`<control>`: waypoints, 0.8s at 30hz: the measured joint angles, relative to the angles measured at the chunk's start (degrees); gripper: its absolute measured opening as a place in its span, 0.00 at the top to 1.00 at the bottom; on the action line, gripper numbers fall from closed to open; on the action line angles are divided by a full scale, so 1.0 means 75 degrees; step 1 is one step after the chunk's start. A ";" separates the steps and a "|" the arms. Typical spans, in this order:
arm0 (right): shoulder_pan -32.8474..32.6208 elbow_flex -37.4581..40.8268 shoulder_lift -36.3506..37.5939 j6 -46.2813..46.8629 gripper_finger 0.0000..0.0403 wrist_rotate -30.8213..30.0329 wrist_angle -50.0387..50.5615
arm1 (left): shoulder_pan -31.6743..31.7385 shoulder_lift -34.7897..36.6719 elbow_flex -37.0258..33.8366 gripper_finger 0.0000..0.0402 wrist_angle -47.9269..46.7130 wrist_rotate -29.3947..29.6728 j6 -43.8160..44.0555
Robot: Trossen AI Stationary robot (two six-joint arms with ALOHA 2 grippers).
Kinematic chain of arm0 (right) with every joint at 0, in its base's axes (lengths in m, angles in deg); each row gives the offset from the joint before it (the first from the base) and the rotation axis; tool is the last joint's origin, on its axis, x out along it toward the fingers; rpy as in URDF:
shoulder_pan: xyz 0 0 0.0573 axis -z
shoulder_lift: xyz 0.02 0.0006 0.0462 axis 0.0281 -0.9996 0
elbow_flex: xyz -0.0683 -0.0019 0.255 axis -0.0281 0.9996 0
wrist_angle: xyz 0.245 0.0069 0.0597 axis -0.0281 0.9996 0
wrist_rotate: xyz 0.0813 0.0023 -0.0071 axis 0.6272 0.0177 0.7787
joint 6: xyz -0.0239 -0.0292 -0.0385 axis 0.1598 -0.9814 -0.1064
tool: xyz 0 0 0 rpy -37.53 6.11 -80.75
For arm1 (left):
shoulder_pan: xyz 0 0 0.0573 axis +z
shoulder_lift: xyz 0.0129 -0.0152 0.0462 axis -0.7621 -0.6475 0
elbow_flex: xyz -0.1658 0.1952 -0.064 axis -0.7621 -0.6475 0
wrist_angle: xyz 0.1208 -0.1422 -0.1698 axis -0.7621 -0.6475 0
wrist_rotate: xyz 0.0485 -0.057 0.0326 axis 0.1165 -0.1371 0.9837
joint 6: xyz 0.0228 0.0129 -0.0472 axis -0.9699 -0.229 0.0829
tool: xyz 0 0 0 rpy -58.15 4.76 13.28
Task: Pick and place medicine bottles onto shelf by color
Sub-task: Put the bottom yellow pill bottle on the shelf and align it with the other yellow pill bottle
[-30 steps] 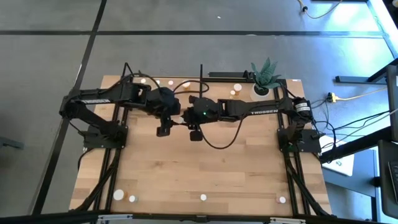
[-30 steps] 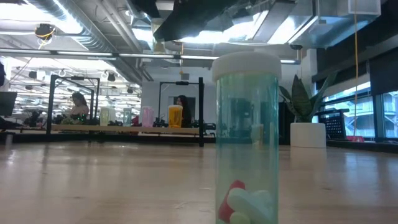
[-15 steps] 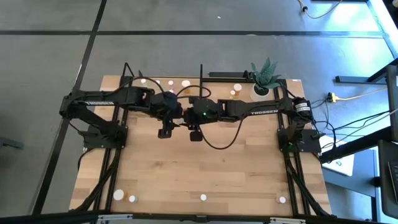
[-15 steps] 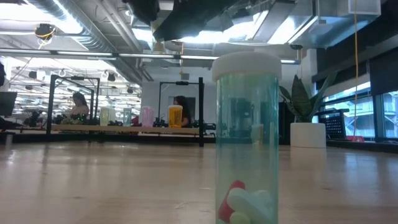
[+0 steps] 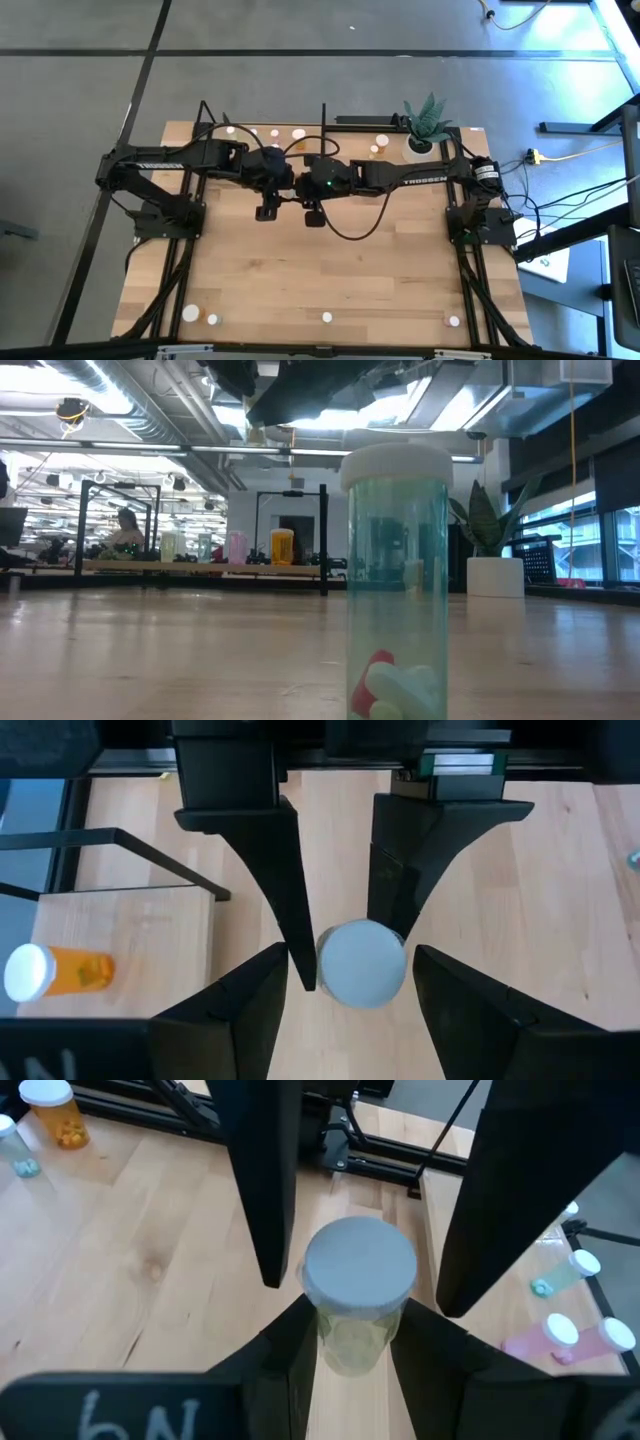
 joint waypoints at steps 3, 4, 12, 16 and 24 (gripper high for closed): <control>0.0000 0.0001 0.0000 0.0003 0.70 0.0000 -0.0047 | 0.0000 0.0006 0.0000 0.48 -0.0001 0.0039 -0.0008; 0.0000 0.0000 0.0000 0.0003 0.70 0.0000 -0.0071 | -0.0003 0.0007 0.0000 0.48 -0.0003 0.0099 -0.0010; 0.0003 0.0000 0.0000 0.0006 0.70 -0.0018 -0.0168 | -0.0139 0.0009 0.0000 0.53 -0.0006 0.0503 -0.0015; 0.0009 0.0000 0.0000 0.0089 0.70 -0.0019 -0.0168 | -0.0226 0.0009 0.0000 0.60 -0.0016 0.0716 -0.0007; 0.0023 0.0000 0.0000 0.0318 0.70 -0.0015 -0.0180 | -0.0335 0.0012 0.0000 0.73 -0.0023 0.0883 -0.0012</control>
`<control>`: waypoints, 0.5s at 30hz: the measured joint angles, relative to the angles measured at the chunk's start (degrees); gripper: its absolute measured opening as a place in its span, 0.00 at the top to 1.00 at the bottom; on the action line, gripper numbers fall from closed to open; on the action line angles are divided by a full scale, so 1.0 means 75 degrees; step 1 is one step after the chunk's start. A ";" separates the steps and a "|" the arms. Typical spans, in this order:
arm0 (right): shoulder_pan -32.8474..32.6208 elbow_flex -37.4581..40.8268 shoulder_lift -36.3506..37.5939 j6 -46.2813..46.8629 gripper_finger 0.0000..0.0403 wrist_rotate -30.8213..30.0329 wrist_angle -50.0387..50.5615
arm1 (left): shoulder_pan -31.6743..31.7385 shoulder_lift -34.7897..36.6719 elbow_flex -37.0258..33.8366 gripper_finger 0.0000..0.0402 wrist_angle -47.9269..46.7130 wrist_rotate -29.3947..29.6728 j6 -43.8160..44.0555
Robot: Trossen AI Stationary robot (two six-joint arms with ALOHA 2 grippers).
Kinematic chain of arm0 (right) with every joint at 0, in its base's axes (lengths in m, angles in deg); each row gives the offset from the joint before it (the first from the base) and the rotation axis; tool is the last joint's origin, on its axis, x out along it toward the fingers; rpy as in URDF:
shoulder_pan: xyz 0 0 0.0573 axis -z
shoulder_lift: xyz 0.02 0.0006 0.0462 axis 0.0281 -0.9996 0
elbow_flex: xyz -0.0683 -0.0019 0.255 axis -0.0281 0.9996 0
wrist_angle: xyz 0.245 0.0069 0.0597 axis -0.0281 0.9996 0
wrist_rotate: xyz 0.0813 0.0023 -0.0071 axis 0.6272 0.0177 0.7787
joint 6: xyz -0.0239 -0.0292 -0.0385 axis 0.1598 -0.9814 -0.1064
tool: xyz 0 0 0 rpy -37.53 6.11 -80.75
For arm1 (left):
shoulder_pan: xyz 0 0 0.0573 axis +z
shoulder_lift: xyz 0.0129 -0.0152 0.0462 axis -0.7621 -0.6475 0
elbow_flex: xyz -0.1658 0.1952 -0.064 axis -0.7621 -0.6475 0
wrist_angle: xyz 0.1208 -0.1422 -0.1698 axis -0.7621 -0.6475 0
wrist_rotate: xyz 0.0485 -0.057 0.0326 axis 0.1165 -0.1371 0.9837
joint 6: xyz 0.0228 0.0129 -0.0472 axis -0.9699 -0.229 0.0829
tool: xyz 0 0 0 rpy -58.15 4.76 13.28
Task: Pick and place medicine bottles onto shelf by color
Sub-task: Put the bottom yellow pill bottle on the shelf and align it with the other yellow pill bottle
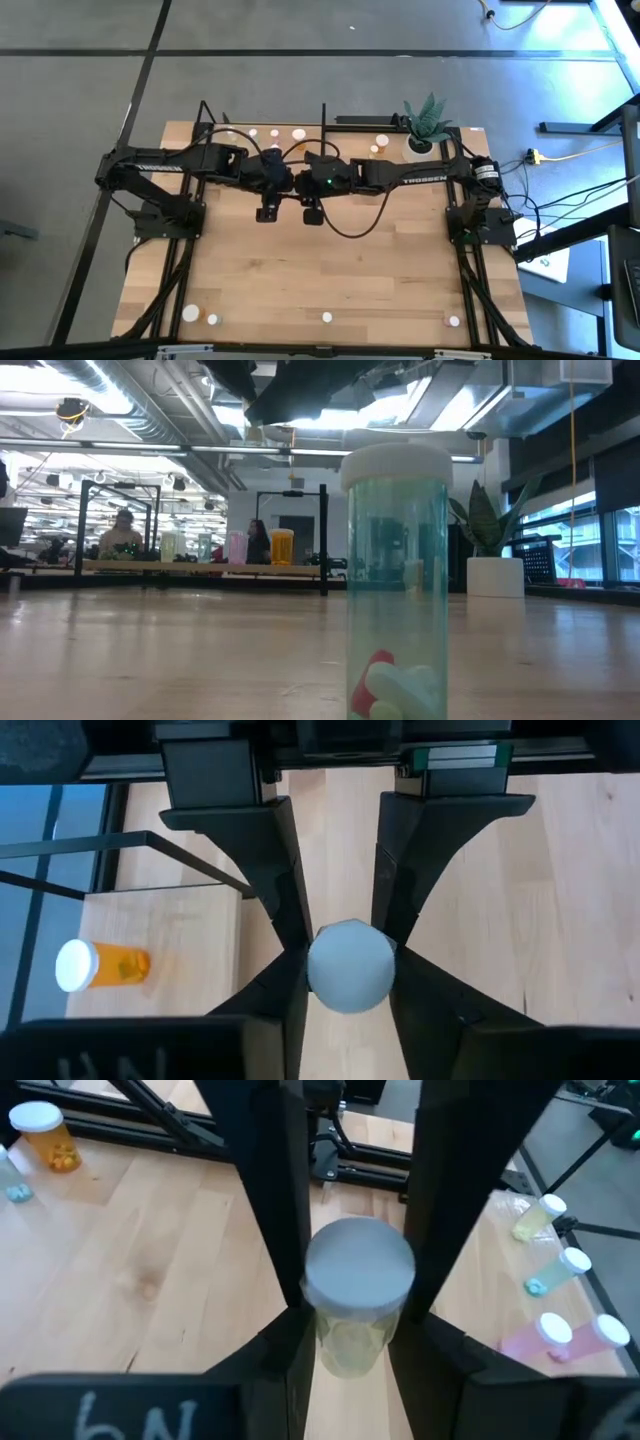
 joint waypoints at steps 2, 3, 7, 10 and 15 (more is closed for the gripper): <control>0.0002 0.0000 0.0000 0.0067 0.70 0.0003 0.0000 | 0.0002 0.0000 0.0000 0.75 -0.0003 0.0003 -0.0002; 0.0000 0.0000 0.0000 0.0070 0.70 0.0003 0.0000 | 0.0006 0.0000 0.0000 0.76 -0.0001 0.0003 0.0000; 0.0000 0.0000 0.0000 0.0080 0.70 0.0003 0.0000 | 0.0003 0.0000 0.0000 0.77 -0.0002 0.0000 0.0000; 0.0000 0.0000 0.0000 0.0085 0.70 0.0004 -0.0003 | 0.0003 0.0000 0.0000 0.77 0.0000 0.0000 0.0000; 0.0000 0.0000 0.0000 0.0086 0.70 0.0010 0.0003 | 0.0003 0.0000 0.0000 0.77 0.0000 0.0000 0.0000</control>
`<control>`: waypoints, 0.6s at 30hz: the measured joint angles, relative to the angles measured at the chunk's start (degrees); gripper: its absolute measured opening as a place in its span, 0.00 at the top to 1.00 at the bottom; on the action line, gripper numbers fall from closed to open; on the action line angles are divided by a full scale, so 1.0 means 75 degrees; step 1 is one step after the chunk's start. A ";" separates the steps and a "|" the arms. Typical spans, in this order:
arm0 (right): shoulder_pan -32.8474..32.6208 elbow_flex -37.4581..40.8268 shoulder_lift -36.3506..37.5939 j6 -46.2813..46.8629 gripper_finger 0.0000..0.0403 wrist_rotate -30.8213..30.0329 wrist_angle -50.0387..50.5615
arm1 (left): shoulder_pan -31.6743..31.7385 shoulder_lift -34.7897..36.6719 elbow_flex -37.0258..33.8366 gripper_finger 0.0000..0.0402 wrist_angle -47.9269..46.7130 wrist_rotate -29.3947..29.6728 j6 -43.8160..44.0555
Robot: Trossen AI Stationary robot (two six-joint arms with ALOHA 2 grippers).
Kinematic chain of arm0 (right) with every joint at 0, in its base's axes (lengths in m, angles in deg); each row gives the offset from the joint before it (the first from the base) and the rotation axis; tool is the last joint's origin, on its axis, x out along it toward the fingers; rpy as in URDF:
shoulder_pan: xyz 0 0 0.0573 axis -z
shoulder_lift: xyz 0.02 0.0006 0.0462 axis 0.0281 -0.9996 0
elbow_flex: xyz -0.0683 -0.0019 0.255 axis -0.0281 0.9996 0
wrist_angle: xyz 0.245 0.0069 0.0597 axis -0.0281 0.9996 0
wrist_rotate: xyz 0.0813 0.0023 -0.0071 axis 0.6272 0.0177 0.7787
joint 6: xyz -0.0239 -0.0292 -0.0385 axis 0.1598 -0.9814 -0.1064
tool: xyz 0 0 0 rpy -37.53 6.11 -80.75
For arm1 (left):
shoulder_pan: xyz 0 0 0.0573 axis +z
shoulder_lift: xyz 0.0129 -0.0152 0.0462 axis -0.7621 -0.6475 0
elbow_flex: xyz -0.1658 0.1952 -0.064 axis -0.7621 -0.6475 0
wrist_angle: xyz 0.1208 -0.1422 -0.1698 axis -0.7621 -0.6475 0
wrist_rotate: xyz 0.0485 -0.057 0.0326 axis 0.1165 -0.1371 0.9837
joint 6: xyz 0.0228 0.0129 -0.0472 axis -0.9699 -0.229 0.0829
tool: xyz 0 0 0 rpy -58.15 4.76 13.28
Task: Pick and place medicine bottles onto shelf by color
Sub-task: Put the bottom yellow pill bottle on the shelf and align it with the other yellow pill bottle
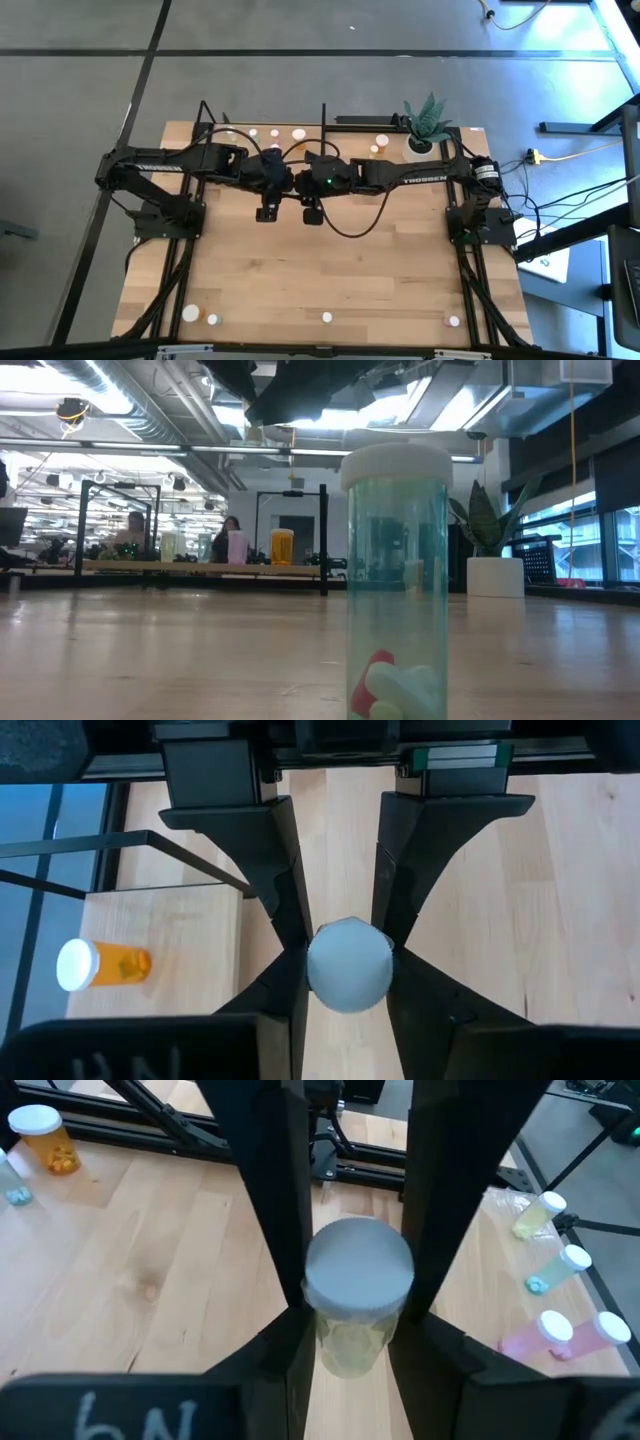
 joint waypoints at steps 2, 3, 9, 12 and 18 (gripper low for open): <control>0.0000 0.0000 0.0000 0.0001 0.70 0.0001 0.0000 | 0.0000 0.0000 0.0000 0.77 0.0000 0.0000 0.0000; 0.0000 0.0000 0.0000 0.0001 0.69 0.0001 0.0003 | 0.0000 0.0000 0.0000 0.77 0.0000 0.0000 0.0000; -0.0006 0.0000 0.0000 0.0004 0.58 0.0020 0.0029 | 0.0003 0.0000 0.0003 0.77 -0.0022 -0.0003 0.0000; -0.0006 0.0000 0.0000 0.0226 0.50 0.0006 0.0035 | 0.0003 0.0000 0.0003 0.77 -0.0036 -0.0012 0.0000; 0.0041 0.0000 0.0029 0.0404 0.43 -0.0031 0.0513 | 0.0003 0.0010 0.0003 0.77 -0.0286 -0.0031 0.0006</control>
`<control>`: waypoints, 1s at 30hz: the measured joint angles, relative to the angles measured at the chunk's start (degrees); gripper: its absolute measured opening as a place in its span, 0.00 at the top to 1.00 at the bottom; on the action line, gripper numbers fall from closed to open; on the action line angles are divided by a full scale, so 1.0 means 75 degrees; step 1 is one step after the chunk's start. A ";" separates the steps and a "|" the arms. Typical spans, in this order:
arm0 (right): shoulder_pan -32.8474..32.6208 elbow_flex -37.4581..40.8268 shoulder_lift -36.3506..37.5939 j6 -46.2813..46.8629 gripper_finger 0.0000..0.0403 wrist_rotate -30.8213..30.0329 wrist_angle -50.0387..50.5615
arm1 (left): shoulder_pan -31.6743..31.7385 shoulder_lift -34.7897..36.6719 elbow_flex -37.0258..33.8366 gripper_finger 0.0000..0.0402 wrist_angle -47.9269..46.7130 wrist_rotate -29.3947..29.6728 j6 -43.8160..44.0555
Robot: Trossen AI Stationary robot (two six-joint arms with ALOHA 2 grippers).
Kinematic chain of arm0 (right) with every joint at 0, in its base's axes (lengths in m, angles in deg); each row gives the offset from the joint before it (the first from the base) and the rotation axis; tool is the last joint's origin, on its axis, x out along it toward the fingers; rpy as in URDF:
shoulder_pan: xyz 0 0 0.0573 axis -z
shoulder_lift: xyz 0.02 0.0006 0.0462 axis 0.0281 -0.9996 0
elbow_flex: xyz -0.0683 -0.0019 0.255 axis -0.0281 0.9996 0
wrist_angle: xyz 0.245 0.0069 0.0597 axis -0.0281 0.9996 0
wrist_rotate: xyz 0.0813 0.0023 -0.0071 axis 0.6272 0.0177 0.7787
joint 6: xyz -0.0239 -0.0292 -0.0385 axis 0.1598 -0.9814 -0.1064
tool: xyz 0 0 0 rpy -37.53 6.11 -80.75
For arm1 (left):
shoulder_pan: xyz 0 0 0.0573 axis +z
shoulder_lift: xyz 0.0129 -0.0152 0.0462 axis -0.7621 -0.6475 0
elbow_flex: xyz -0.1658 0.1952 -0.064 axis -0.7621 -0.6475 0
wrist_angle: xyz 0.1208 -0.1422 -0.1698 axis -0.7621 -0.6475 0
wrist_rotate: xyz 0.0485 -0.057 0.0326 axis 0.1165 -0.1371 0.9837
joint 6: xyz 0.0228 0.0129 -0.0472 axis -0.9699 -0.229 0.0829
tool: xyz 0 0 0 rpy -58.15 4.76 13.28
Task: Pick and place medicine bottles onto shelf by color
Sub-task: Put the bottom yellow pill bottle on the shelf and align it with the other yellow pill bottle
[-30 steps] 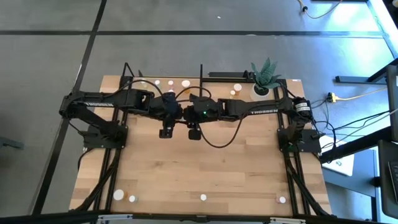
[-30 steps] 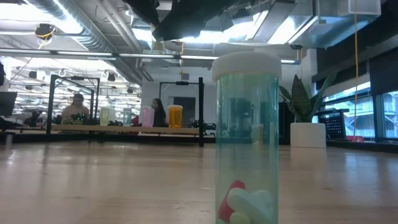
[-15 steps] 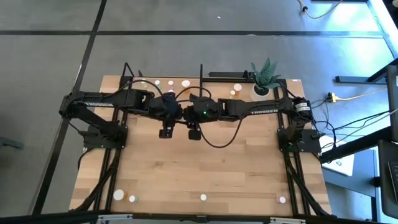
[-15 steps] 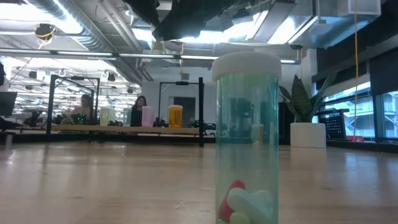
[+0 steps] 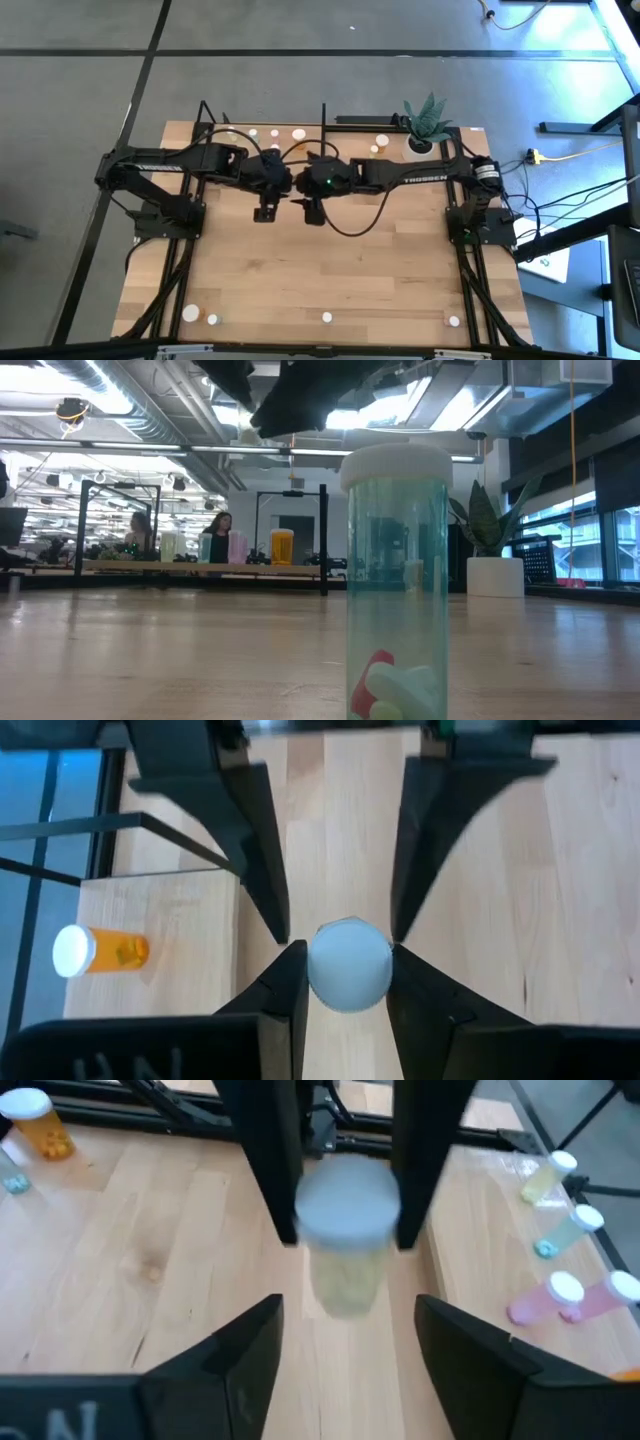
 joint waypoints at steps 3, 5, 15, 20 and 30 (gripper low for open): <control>0.0034 0.0000 0.0120 0.0003 0.43 -0.0011 0.0357 | 0.0000 0.0069 0.0000 0.77 -0.0092 0.0025 0.0017; 0.0039 -0.0003 0.0224 0.0003 0.43 -0.0015 0.0535 | 0.0000 0.0174 0.0003 0.77 -0.0206 0.0063 0.0036; 0.0168 -0.0001 0.0775 0.0187 0.43 -0.0020 0.1227 | 0.0448 0.1255 0.0009 0.77 -0.1241 0.1374 0.1946; 0.0265 0.0003 0.1055 0.0168 0.43 -0.0023 0.1266 | 0.0990 0.1484 0.0009 0.77 -0.1791 0.1951 0.3114; 0.0337 0.0000 0.1687 0.0119 0.43 -0.0041 0.1294 | 0.2287 0.1370 -0.0003 0.77 -0.2304 0.2441 0.4414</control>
